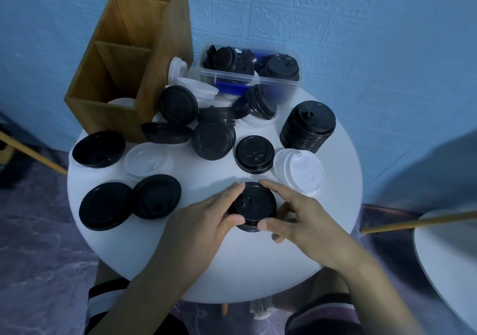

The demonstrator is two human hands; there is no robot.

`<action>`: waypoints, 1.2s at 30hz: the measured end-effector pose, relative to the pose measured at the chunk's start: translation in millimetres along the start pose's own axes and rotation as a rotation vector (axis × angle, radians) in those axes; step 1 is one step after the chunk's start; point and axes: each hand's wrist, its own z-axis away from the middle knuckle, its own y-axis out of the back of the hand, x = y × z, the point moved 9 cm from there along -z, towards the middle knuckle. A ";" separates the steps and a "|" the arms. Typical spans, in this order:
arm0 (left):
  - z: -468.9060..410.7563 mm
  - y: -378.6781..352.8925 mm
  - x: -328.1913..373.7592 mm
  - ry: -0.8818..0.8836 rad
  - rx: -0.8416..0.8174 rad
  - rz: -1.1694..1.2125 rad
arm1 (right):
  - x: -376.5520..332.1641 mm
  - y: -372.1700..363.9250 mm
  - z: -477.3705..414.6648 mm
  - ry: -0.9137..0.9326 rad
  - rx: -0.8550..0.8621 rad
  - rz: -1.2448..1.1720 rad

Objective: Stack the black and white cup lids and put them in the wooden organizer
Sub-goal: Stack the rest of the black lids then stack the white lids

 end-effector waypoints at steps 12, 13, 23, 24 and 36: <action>-5.8 1.3 -8.8 0.096 -0.052 0.081 | -17.9 -3.2 -7.3 0.033 -0.039 0.174; -5.8 2.0 -11.1 0.133 -0.049 0.095 | -20.5 3.2 -9.6 0.036 -0.002 0.125; -5.9 -1.0 -11.5 0.168 -0.048 0.088 | -77.2 47.2 -58.9 0.203 0.428 0.771; -5.2 -0.7 -10.3 0.168 -0.052 0.097 | -73.9 42.3 -66.9 0.164 0.377 0.830; -5.2 3.6 -8.2 0.156 -0.031 0.094 | -74.0 47.2 -74.4 0.171 0.325 0.600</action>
